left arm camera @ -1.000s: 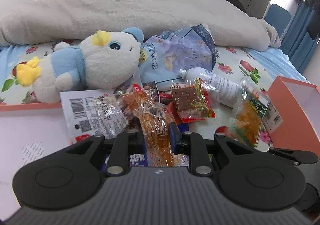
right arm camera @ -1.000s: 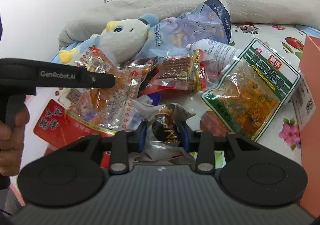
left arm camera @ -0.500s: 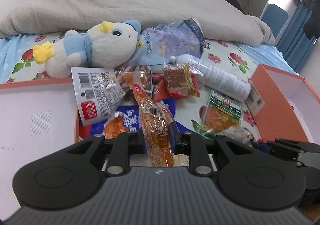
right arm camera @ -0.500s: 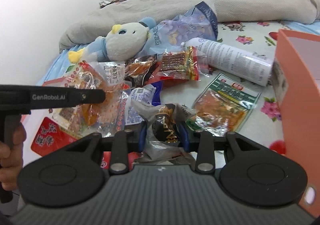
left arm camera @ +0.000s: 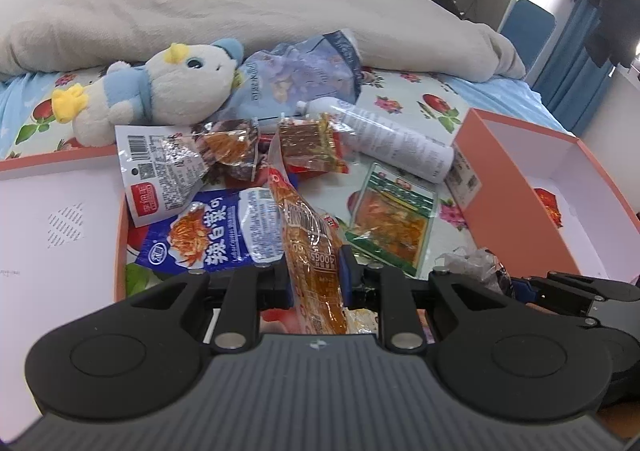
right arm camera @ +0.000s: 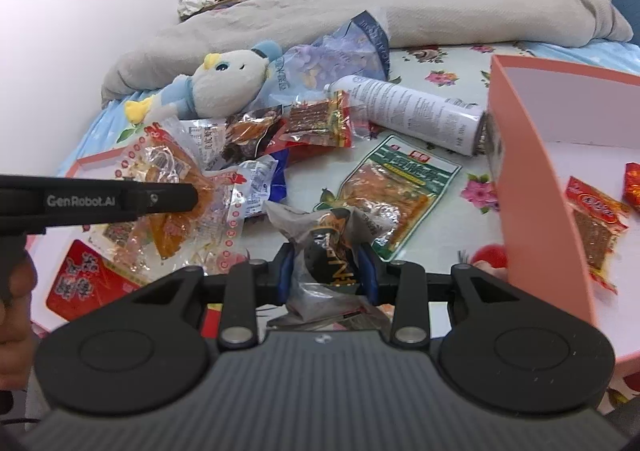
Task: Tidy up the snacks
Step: 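Lift both held snacks and carry them toward the pink-orange box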
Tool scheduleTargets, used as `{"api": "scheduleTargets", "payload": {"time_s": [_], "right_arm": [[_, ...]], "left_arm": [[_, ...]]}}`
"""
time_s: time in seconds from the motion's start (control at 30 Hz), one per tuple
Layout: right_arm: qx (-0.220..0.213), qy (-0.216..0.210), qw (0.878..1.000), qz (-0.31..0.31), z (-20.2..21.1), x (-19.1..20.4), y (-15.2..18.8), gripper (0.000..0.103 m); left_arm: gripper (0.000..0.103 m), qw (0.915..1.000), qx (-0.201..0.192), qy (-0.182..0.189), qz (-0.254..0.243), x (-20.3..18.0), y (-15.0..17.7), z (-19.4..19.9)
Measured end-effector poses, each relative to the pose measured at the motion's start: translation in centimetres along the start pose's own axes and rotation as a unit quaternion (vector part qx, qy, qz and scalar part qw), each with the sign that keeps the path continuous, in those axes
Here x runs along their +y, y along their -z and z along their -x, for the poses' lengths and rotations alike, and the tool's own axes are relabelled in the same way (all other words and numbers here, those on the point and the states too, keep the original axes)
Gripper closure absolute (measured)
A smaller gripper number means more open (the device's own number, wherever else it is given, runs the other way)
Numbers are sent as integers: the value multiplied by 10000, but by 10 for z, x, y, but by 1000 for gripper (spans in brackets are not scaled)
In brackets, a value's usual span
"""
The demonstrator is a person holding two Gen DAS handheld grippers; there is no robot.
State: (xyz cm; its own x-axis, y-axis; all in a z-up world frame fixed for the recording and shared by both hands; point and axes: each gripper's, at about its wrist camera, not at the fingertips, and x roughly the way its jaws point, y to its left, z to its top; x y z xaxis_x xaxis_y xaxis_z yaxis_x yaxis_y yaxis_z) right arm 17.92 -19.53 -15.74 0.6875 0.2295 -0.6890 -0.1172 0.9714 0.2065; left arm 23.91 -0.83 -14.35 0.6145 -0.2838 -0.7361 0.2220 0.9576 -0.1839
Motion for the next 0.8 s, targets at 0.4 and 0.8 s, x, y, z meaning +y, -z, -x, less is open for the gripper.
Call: {"api": "scheduleTargets", "payload": {"time_s": [0.4,0.8], "right_arm": [[-352,57,9994,-38,44,-19,-23,66],[-830,240,9962,-112,81,-43,-64,66]], "left_arm": [[82,9996,-265,90,-26,-40,-23,29],[82,9979,-545,300,-156,-76,-69,55]]}}
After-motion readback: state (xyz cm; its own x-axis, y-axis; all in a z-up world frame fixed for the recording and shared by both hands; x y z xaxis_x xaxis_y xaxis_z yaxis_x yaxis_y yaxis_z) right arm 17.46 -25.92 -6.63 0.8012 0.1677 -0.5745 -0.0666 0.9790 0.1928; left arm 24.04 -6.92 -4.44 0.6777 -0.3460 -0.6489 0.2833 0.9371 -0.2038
